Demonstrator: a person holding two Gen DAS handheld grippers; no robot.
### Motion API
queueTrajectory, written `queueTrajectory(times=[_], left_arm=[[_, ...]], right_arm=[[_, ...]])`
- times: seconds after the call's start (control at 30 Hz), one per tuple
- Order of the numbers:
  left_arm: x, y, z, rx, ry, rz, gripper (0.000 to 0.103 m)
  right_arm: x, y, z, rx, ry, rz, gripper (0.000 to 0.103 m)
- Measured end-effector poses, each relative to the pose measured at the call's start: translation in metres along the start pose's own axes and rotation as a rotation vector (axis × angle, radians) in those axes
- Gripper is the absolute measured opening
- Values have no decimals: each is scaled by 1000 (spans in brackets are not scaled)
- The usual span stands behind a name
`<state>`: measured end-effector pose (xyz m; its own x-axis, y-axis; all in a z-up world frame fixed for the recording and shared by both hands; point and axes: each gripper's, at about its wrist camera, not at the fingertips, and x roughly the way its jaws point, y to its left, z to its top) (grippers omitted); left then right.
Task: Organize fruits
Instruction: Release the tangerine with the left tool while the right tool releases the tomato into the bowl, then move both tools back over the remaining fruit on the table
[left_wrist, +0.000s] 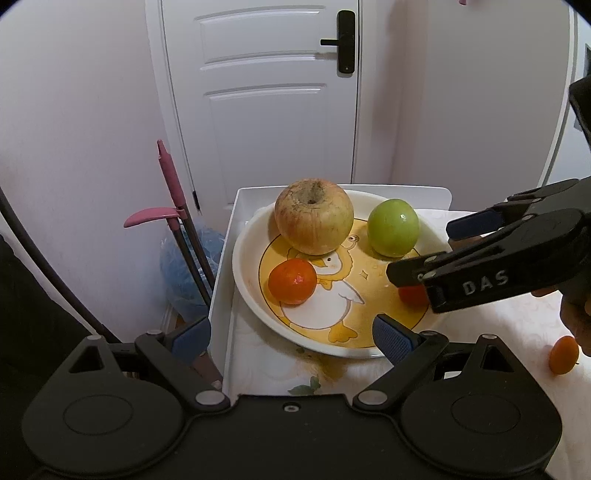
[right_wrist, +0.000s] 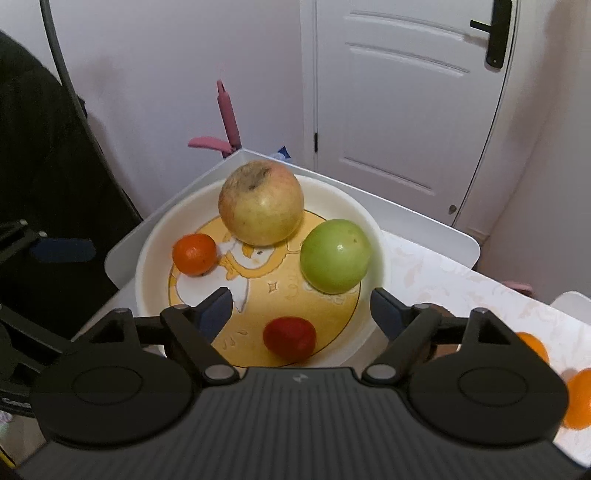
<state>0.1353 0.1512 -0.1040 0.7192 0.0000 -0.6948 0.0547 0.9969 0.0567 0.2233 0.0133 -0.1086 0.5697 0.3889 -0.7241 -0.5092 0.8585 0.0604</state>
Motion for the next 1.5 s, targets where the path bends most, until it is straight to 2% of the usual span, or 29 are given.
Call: queueTrajectory(times=[0.3,0.37,0.6,0.8,1.1,1.5], left_arm=[[-9,-1,2,-14,-18,2,97],[-11,-2,2,-11,-24,3,100],[-28,-11,7,8,-64,-7,102],[-41,-15,13,-7,-71,-40,102],[-58,-33,22,7,-124,-75,102],[-77,-82,22,-48,-140,-11,102]], right_arm=[[-18,0,1,38,-13,-24,97],[-25,-1,1,59,-17,-32,103],[-62,-9,-4,148,-55,-69,103],[-97,-18,-17,208,-80,-135,103],[-140,-52,-40,276,-100,-222,103],[-171,-120,-74,254,-99,-227,103]])
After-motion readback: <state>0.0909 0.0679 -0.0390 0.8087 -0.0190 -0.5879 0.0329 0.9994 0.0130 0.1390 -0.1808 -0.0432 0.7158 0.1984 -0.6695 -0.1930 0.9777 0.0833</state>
